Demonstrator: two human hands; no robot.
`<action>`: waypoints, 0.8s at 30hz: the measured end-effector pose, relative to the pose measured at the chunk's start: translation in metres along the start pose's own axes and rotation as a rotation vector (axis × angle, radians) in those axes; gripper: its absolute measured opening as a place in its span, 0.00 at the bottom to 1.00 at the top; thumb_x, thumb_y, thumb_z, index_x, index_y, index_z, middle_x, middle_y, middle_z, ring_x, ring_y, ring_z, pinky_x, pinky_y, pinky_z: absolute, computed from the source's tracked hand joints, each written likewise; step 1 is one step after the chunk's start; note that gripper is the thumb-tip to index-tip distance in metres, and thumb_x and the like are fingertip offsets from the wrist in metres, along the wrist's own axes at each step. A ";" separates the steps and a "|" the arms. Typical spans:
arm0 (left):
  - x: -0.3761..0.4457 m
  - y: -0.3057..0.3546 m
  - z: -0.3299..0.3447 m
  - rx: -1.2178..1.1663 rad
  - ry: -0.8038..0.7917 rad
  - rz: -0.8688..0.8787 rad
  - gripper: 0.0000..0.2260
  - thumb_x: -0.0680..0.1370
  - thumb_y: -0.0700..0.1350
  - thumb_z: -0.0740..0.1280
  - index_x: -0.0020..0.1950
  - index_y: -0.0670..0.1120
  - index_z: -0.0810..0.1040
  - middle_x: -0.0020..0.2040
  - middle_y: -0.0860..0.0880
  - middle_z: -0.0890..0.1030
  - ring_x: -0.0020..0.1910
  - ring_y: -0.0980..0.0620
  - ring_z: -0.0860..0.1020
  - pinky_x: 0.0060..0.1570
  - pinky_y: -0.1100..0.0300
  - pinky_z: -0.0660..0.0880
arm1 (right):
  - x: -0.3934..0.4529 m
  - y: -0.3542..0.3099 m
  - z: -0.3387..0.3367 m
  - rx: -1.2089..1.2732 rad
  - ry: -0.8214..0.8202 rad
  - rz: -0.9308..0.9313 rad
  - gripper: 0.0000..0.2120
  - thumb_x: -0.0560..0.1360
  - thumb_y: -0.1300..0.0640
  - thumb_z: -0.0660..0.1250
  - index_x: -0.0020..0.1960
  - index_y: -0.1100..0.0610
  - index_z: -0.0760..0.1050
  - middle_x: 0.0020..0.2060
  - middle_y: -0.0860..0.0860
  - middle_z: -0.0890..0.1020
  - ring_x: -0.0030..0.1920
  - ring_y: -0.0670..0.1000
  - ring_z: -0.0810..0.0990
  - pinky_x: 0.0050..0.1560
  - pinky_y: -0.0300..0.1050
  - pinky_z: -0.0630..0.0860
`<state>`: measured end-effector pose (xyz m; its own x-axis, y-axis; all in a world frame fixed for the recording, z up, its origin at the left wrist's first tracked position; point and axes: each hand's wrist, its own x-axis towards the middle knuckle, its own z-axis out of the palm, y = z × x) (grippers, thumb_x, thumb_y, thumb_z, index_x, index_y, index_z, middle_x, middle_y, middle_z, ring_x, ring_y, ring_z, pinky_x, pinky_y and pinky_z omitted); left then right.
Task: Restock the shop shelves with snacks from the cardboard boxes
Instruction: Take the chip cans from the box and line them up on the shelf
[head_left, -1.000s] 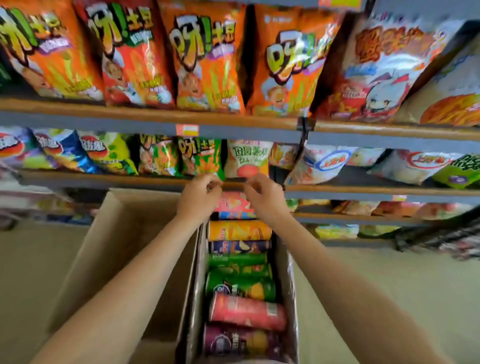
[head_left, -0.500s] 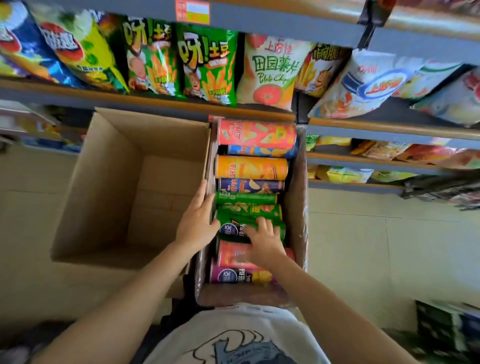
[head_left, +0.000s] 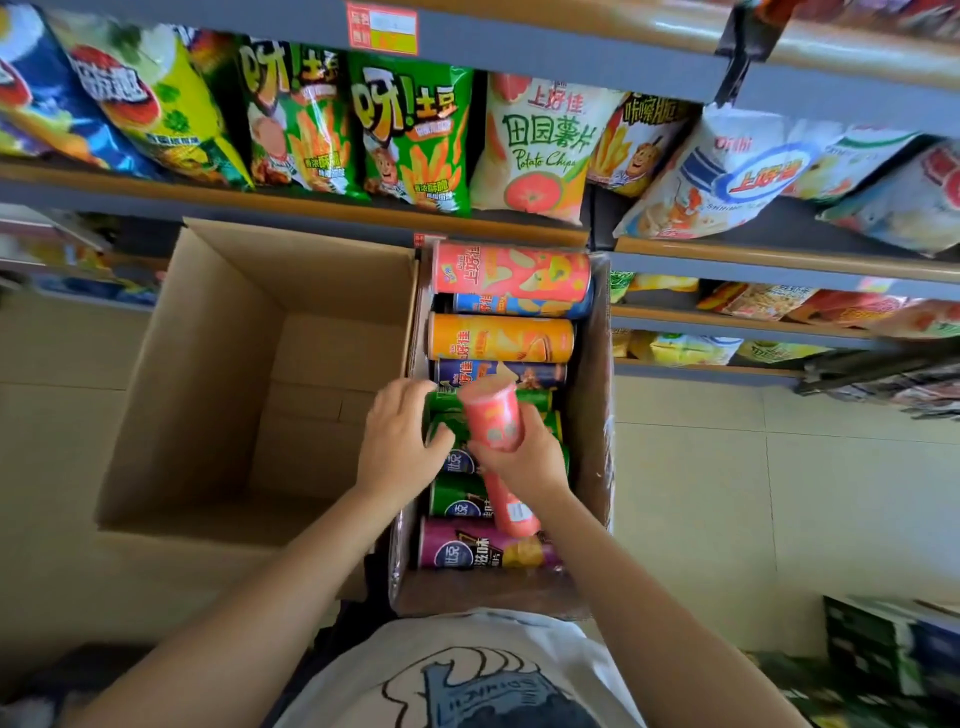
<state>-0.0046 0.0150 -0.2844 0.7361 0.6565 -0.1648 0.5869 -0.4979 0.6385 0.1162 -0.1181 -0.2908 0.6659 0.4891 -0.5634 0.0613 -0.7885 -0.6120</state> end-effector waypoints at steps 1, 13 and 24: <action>0.000 0.008 0.000 -0.091 -0.055 -0.030 0.24 0.73 0.50 0.67 0.68 0.47 0.71 0.63 0.49 0.72 0.61 0.50 0.73 0.58 0.47 0.75 | 0.004 -0.009 -0.004 0.083 0.008 0.034 0.25 0.66 0.41 0.77 0.57 0.48 0.72 0.45 0.44 0.81 0.43 0.46 0.81 0.45 0.47 0.80; 0.020 0.007 -0.013 -1.001 -0.161 -0.696 0.22 0.71 0.47 0.78 0.60 0.54 0.73 0.52 0.50 0.84 0.47 0.51 0.85 0.44 0.55 0.79 | 0.104 -0.097 -0.061 -0.331 0.316 -0.320 0.26 0.76 0.54 0.69 0.71 0.56 0.68 0.70 0.56 0.69 0.70 0.57 0.67 0.63 0.56 0.73; 0.019 -0.010 -0.043 -1.102 -0.149 -0.790 0.27 0.73 0.46 0.75 0.69 0.57 0.69 0.57 0.48 0.83 0.52 0.46 0.84 0.49 0.48 0.80 | 0.140 -0.089 -0.061 -0.993 0.154 -0.217 0.35 0.70 0.48 0.74 0.70 0.57 0.63 0.67 0.60 0.67 0.68 0.62 0.66 0.65 0.59 0.67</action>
<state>-0.0109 0.0572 -0.2616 0.4029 0.4514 -0.7962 0.3453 0.7307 0.5890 0.2492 -0.0019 -0.2813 0.6513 0.6598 -0.3749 0.7322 -0.6761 0.0823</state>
